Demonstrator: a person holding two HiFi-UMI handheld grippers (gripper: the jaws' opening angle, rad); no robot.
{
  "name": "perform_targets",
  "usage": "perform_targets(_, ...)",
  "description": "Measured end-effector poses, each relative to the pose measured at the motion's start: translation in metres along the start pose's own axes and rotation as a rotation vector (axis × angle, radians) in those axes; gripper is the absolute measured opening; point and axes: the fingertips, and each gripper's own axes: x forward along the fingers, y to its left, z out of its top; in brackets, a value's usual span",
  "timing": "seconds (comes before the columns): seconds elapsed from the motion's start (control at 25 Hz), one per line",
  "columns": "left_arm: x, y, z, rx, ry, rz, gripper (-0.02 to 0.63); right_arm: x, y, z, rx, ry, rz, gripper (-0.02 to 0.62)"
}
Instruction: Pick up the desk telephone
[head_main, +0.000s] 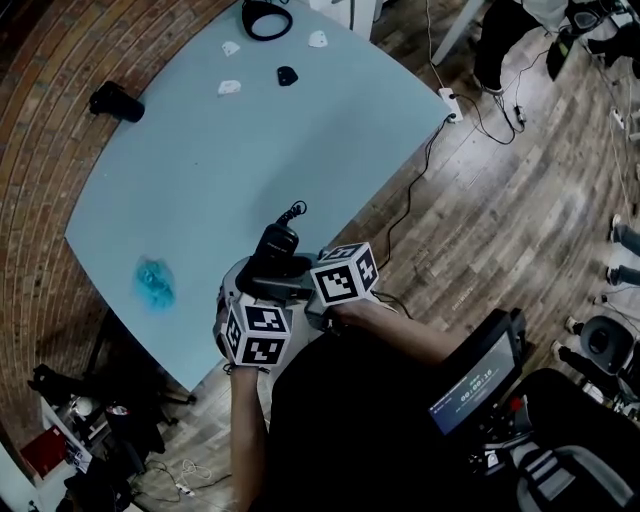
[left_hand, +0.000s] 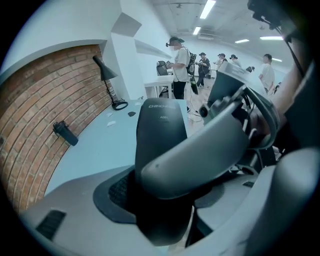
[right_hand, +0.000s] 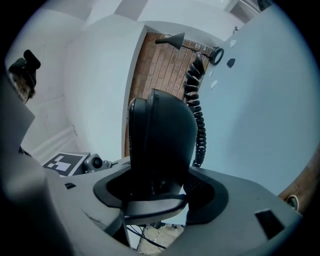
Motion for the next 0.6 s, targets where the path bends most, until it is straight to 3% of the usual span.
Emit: perform_targets(0.6, -0.013, 0.029, -0.016, 0.032, -0.055, 0.037, 0.305, 0.034, 0.011, -0.005, -0.049, 0.046, 0.007, 0.281)
